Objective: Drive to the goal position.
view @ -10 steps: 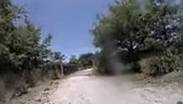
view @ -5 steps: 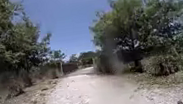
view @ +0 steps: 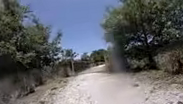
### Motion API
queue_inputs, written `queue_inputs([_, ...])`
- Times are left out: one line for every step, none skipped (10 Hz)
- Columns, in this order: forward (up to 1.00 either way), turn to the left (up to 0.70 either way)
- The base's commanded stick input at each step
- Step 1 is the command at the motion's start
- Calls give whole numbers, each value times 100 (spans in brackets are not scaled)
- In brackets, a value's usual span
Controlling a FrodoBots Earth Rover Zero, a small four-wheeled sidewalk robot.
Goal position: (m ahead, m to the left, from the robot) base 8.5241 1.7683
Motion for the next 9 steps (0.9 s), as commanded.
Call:
queue_inputs([30,0])
queue_inputs([30,0])
queue_inputs([30,0])
queue_inputs([30,0])
queue_inputs([30,0])
queue_inputs([30,0])
queue_inputs([30,0])
queue_inputs([30,0])
queue_inputs([30,0])
